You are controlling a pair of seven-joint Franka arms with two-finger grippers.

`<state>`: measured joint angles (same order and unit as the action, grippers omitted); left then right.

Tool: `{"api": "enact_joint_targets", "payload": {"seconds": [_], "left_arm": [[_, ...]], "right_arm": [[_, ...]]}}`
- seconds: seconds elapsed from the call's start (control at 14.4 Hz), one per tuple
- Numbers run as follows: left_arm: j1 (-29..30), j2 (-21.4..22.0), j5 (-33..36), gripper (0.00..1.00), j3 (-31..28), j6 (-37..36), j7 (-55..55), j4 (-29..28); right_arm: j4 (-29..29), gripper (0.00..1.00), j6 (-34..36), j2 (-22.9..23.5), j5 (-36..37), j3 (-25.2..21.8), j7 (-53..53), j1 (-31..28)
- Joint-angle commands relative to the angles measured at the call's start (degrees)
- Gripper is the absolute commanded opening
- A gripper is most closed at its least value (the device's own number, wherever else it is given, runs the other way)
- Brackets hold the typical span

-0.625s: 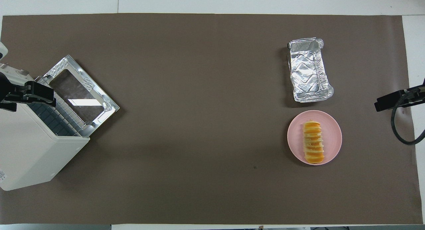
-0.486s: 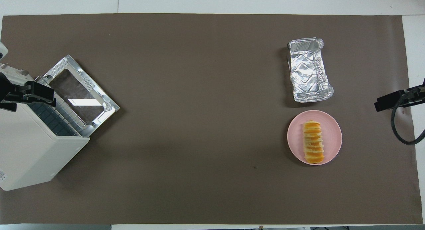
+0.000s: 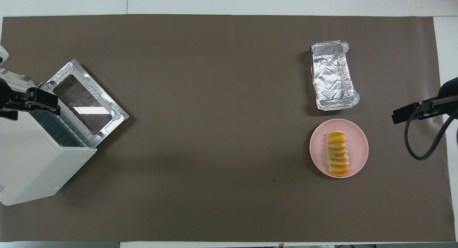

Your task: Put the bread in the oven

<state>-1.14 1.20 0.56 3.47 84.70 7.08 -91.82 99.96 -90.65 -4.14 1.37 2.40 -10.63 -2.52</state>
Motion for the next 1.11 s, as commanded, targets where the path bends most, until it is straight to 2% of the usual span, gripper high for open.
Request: {"api": "enact_joint_targets", "payload": {"seconds": [0.0, 0.14, 0.42, 0.62, 0.76, 0.9, 0.97, 1.04], "left_arm": [[0.88, 1.35, -0.74, 1.0, 0.48, -0.5, -0.23, -1.08], [0.88, 1.35, -0.74, 1.0, 0.48, -0.5, -0.23, -1.08], [0.88, 1.35, -0.74, 1.0, 0.48, -0.5, -0.23, -1.08], [0.88, 1.35, -0.74, 1.0, 0.48, -0.5, -0.23, -1.08], [0.88, 1.35, -0.74, 1.0, 0.48, -0.58, -0.23, -1.08], [0.88, 1.35, -0.74, 1.0, 0.48, -0.5, -0.23, -1.08], [0.88, 1.35, -0.74, 1.0, 0.48, -0.5, -0.23, -1.08], [0.88, 1.35, -0.74, 1.0, 0.48, -0.58, -0.23, -1.08]], "right_arm": [[21.18, 1.0, -15.03, -9.2, -0.13, 0.33, 1.21, 1.63], [27.9, 1.0, -22.7, -8.88, -0.31, 0.41, 3.5, 2.6], [34.76, 1.0, -37.02, -2.38, -0.31, 0.41, 5.0, 3.66], [37.41, 1.0, -43.8, 1.14, -0.31, 0.41, 5.09, 3.83], [39.52, 1.0, -48.46, 1.5, -0.31, 0.33, 6.49, 5.58], [40.58, 1.0, -49.62, 1.59, -0.31, 0.33, 7.03, 6.03], [41.19, 0.98, -49.8, 1.76, -0.31, 0.41, 6.68, 6.03], [41.63, 0.85, -50.58, 1.94, -0.31, 0.33, 6.59, 6.03]]}}
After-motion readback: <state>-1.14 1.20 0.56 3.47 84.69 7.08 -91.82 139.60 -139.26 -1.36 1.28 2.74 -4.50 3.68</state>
